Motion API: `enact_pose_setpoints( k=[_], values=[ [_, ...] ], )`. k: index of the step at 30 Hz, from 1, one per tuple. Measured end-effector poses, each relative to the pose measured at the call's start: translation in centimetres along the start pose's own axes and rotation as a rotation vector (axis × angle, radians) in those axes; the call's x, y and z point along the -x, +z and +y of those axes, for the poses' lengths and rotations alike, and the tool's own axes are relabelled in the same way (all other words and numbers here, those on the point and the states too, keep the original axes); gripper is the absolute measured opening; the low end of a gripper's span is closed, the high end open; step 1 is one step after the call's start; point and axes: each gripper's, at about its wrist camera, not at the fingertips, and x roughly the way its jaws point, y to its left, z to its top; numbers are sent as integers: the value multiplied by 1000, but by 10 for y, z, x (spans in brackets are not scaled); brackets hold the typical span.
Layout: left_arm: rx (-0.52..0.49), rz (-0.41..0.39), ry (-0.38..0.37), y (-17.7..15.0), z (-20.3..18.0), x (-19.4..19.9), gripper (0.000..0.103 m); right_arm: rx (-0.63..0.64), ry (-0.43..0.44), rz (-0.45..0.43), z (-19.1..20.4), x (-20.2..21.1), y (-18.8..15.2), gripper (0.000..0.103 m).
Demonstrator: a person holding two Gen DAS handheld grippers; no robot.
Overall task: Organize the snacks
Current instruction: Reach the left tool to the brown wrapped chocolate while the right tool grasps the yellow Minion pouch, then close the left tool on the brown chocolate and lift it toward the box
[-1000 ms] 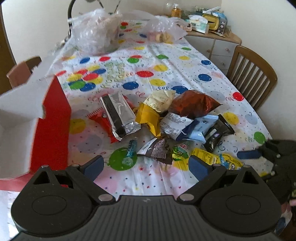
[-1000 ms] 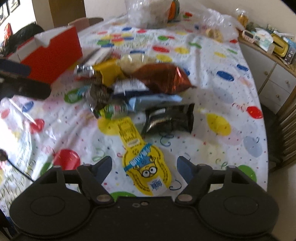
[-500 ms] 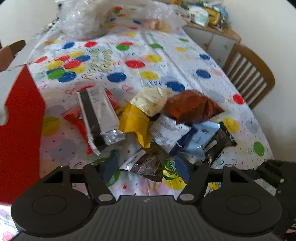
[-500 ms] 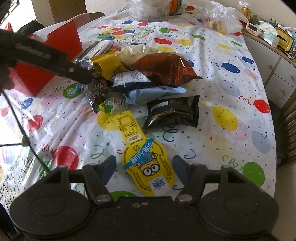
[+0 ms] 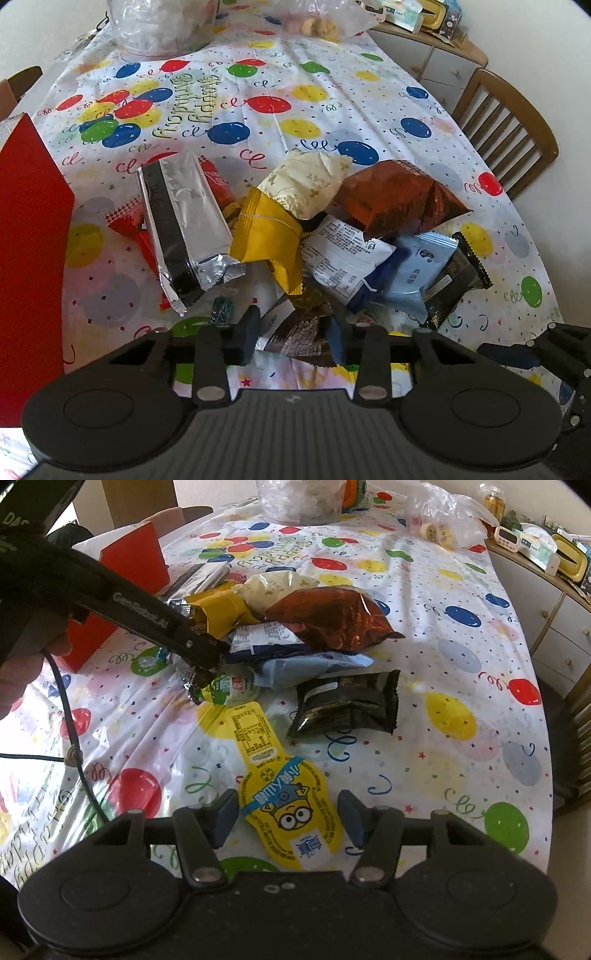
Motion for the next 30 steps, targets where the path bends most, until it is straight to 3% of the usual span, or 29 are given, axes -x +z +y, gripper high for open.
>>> enact_pose_setpoints(
  k=[15,30],
  values=[
    [49,-6,1,-16,2,20,20,-89,14,-39,-4,22,-9,57],
    [139,-57,27,-52,9,75,17,-108,38,-106,6,67,-18,57]
  ],
)
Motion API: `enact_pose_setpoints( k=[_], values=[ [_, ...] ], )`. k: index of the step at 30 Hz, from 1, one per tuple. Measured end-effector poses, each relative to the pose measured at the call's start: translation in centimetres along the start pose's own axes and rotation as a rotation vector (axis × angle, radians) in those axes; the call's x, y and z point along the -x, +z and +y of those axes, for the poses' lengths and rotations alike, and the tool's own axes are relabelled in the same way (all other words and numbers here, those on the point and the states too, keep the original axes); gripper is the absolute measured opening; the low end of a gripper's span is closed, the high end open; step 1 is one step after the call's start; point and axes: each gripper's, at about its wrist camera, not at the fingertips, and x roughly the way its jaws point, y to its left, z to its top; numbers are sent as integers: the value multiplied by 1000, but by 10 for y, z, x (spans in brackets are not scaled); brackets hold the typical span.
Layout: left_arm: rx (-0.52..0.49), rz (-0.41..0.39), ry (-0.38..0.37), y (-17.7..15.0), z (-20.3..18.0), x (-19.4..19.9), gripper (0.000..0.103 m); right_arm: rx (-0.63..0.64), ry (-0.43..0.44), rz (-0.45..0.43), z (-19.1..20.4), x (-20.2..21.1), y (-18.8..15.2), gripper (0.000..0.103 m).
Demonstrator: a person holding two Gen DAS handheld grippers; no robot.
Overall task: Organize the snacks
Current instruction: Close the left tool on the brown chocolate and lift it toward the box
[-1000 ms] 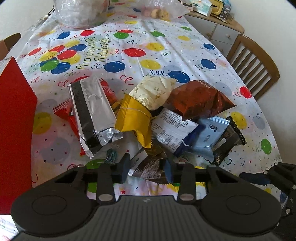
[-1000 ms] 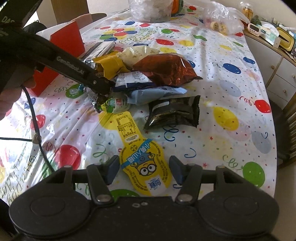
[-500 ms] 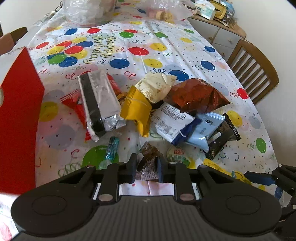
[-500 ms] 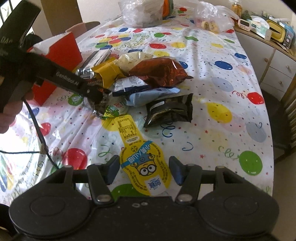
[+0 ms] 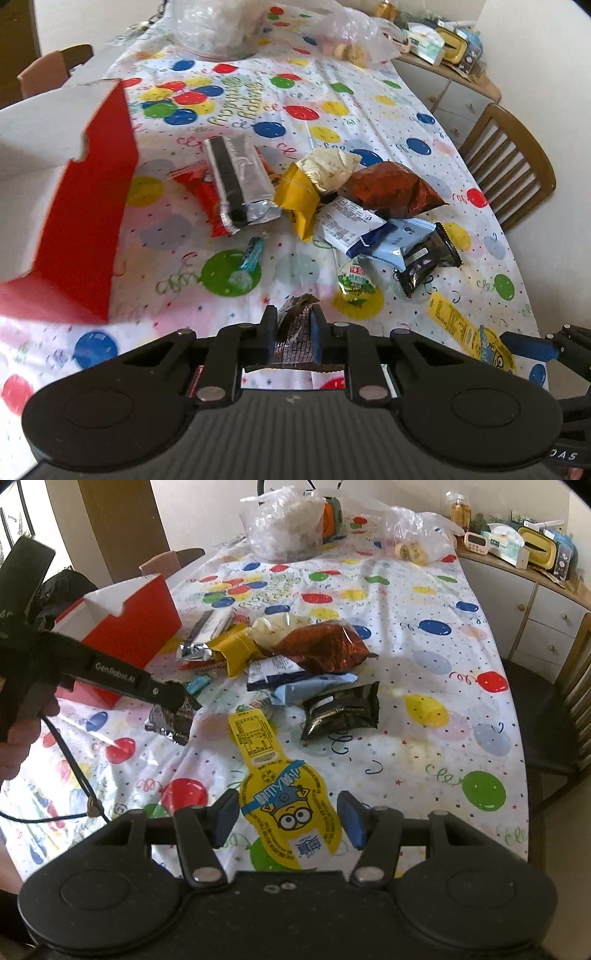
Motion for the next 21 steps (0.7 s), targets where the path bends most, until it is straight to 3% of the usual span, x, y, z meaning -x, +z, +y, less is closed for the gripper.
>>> enact_pose_setpoints(
  k=[11,21],
  values=[
    [83,-98,44,-15,30,68,17,62,63,-79,33,36,17,57],
    [71,-176,43,9,89,116,17,93,59,-140,90,38,59,57]
  ],
)
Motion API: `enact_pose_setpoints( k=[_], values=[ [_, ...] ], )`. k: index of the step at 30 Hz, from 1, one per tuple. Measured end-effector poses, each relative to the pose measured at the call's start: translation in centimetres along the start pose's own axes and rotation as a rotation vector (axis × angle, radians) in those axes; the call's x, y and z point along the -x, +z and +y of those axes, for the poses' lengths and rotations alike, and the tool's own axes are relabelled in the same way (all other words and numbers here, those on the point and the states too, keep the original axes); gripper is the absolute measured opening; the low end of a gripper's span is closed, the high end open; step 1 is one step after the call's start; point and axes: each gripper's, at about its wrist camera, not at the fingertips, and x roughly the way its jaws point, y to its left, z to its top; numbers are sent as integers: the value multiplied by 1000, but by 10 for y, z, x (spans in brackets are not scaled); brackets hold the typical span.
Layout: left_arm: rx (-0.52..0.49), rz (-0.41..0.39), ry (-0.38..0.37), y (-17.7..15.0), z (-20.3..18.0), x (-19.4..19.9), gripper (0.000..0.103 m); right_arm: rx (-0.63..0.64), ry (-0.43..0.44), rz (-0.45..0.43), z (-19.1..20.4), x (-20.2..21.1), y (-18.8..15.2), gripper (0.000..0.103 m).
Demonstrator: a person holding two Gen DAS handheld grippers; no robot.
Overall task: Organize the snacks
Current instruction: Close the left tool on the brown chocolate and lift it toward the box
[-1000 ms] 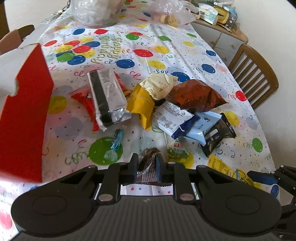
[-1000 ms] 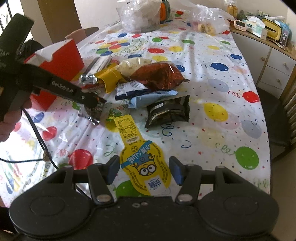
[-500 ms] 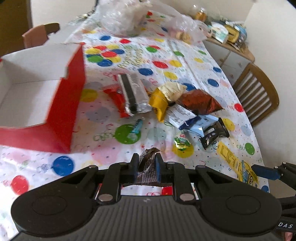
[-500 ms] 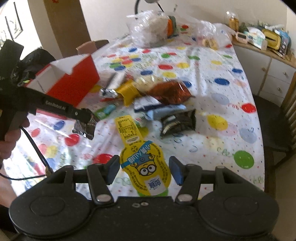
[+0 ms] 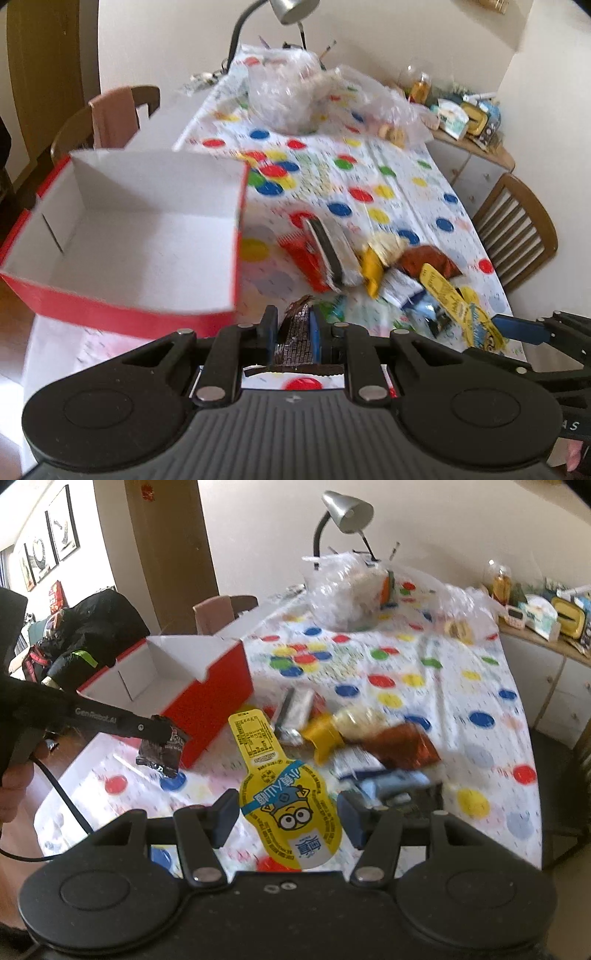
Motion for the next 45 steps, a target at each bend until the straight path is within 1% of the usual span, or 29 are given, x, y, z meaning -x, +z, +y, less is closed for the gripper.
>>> enact_pose_setpoints(
  k=[1,3,8,9,10,11,15,18,23,25,27,28,29,30,32,35,38,43,45],
  values=[
    [-2,-7,0,5,8,3,17,-4,3,-4,7,-3,6,57],
    [-3,-17,1,14,23,7,14,0,6,-11,21,-12,19,57],
    [-21,-44,13,37,62,8,12,21,5,-21,58,-36,45,57],
    [-22,-38,16,41,69,6,12,28,6,-23,67,-43,51,57],
    [-21,-11,3,43,78,2,12,35,6,-22,73,-48,56,57],
    [-21,4,-2,41,85,0,12,39,2,-19,80,-55,61,57],
    [-88,78,-28,22,96,-10,12,32,0,-13,97,-69,69,57],
    [-78,103,-55,12,97,-17,12,15,-6,11,100,-73,62,57],
    [-76,170,-57,-11,95,-32,14,-21,-16,49,99,-74,45,57],
    [-71,191,-61,-20,92,-37,22,-27,-15,55,98,-72,40,57],
    [-60,207,-58,-30,87,-41,46,-39,-14,62,95,-70,34,57],
    [-57,211,-51,-35,86,-42,53,-44,-12,65,94,-69,32,57],
    [-52,213,-45,-39,84,-44,64,-46,-10,67,92,-67,30,57],
    [-44,218,-42,-44,82,-47,68,-47,-10,69,90,-65,27,57],
    [-48,229,-28,-54,77,-54,69,-47,-7,74,86,-63,23,57],
    [-51,244,14,-68,71,-68,69,-49,-8,84,80,-59,17,57],
    [-27,253,38,-78,69,-77,68,-44,-7,95,75,-56,11,57],
    [25,246,79,-83,74,-85,67,-27,0,116,72,-55,2,57],
    [23,237,90,-86,74,-86,61,-18,6,122,73,-55,-1,57]
  ],
)
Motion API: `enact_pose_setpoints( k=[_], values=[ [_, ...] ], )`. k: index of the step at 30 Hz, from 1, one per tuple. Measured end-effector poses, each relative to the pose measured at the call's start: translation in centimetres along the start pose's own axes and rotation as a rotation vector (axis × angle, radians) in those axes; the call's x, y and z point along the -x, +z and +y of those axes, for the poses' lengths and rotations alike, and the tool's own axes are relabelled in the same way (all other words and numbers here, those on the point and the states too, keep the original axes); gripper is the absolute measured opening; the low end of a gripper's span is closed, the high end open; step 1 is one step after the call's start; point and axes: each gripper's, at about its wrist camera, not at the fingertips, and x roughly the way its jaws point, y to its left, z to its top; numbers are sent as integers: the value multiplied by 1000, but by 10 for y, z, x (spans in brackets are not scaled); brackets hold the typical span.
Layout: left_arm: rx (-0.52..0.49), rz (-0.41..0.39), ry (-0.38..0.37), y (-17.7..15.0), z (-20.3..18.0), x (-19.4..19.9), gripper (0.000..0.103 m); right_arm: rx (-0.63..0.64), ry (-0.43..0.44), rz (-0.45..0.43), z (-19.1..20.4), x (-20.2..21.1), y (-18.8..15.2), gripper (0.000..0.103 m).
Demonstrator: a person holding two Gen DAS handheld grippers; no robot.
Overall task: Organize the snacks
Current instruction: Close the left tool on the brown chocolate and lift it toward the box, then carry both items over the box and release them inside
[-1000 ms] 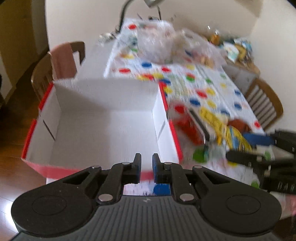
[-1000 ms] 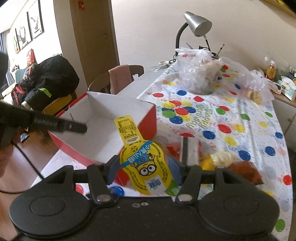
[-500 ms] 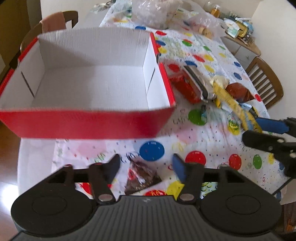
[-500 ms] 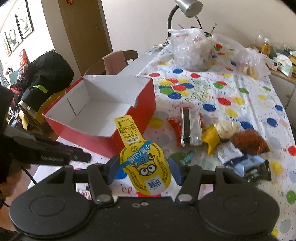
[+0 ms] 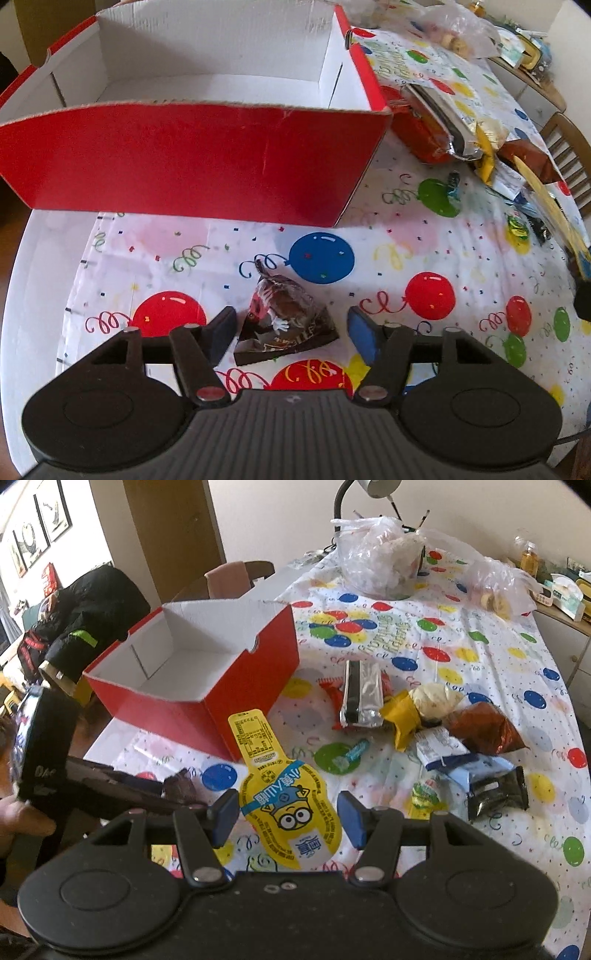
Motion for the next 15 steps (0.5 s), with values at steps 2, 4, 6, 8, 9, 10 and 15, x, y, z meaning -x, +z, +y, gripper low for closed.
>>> enact_pose_setpoints(
  k=[2,4,6,8,9,10,15],
  values=[
    [3,-10,5,-1,1,0,57,8,7,3,0,1,-3,57],
    [13,-19,17,0,-1,0,51,10,8,7,-1,1,-4,57],
    [22,-26,17,1,-1,0,41,12,10,11,-2,2,-6,57],
    [26,-31,17,0,-1,1,37,14,10,13,-2,1,-6,57],
    [29,-34,19,0,0,1,35,16,11,14,-2,1,-7,57],
    [35,-36,15,-1,1,1,34,17,11,15,-2,1,-7,57],
    [79,-34,-15,0,9,5,31,18,8,18,-1,1,-7,57]
  ],
)
